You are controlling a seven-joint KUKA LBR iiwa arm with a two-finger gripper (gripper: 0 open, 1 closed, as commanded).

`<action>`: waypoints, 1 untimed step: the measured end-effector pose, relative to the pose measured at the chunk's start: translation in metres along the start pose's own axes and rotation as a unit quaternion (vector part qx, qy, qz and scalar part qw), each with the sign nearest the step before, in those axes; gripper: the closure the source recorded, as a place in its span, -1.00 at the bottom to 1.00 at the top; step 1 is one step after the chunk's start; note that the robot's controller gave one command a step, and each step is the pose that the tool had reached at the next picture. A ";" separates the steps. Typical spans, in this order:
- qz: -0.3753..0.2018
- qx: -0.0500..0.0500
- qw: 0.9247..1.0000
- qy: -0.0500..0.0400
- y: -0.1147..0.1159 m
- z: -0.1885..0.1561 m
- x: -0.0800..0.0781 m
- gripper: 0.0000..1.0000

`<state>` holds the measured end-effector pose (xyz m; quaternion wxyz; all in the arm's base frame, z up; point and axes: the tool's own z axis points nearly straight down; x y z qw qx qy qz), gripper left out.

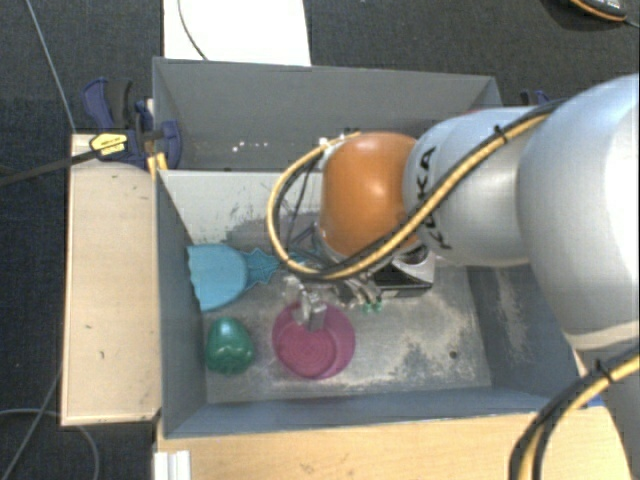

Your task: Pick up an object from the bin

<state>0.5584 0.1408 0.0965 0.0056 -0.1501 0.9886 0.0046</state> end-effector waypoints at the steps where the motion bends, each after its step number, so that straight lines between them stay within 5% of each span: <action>1: -0.126 0.002 0.992 -0.010 0.003 -0.069 0.004 1.00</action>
Offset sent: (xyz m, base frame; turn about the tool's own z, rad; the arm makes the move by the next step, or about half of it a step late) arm 0.0009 -0.0032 -0.0005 -0.0031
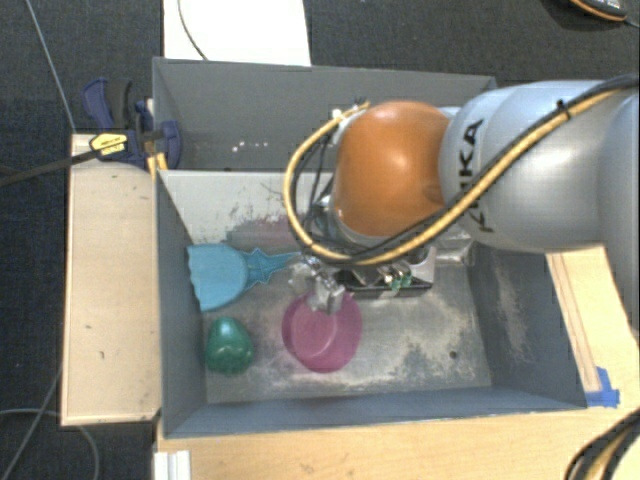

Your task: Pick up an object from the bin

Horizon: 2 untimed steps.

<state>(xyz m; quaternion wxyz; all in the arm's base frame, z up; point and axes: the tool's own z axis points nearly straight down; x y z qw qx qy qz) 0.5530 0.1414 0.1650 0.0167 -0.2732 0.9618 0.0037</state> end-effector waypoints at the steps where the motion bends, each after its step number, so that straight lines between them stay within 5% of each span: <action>1: 0.125 -0.002 0.992 0.010 -0.007 0.070 -0.001 1.00; 2: 0.035 0.000 0.999 -0.001 -0.010 0.042 0.003 1.00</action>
Offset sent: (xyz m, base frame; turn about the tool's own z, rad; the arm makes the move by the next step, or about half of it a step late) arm 0.0029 -0.0095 -0.0434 0.0700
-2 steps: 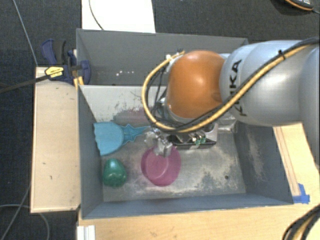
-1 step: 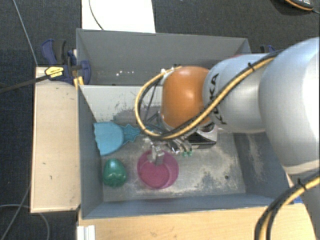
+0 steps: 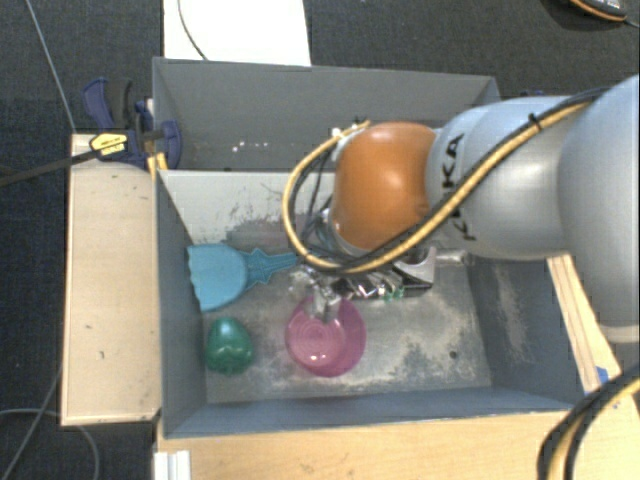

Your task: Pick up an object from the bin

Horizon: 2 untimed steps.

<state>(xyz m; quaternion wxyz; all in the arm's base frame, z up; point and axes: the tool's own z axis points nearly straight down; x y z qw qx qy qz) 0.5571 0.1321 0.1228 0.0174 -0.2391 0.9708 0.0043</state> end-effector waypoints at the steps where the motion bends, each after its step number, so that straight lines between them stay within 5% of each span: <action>1: 0.090 -0.001 0.996 0.007 0.010 0.034 -0.021 1.00; 2: 0.046 -0.001 0.999 0.004 0.009 -0.085 -0.005 1.00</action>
Offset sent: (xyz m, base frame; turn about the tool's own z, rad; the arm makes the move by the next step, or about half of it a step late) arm -0.0126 0.0021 0.1660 0.0345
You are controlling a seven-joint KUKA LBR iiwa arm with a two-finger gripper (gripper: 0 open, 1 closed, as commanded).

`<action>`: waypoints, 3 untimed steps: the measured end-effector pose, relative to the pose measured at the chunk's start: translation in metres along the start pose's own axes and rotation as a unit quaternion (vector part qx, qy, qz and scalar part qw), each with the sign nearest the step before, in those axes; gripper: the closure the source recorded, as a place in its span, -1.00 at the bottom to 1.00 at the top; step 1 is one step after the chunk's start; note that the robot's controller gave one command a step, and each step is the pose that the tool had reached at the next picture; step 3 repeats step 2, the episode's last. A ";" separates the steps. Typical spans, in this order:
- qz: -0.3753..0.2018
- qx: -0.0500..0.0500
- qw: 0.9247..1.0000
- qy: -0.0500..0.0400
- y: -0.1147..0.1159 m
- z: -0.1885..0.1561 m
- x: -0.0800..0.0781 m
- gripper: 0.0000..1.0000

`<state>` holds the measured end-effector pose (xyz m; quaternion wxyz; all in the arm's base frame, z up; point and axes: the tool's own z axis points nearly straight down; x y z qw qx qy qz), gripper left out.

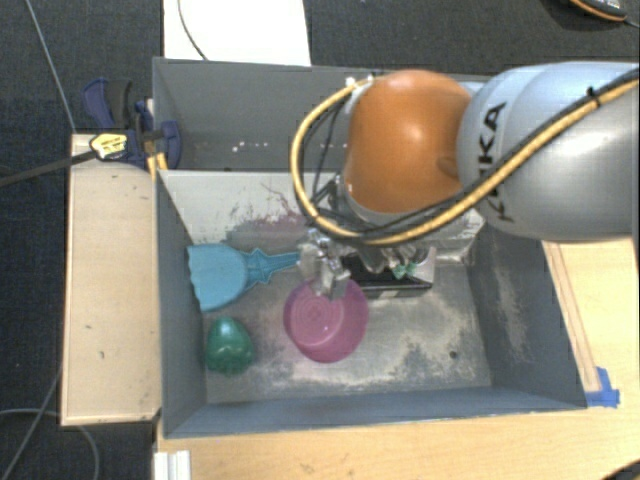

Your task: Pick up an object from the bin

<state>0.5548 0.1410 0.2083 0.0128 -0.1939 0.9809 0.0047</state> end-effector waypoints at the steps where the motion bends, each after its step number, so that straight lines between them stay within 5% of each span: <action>1: 0.028 -0.001 1.000 0.003 0.008 0.068 -0.016 1.00; 3: 0.063 -0.002 0.998 0.007 0.011 0.073 -0.006 1.00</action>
Offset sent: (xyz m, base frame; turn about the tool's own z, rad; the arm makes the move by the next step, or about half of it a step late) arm -0.0089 0.0143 -0.0292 0.2497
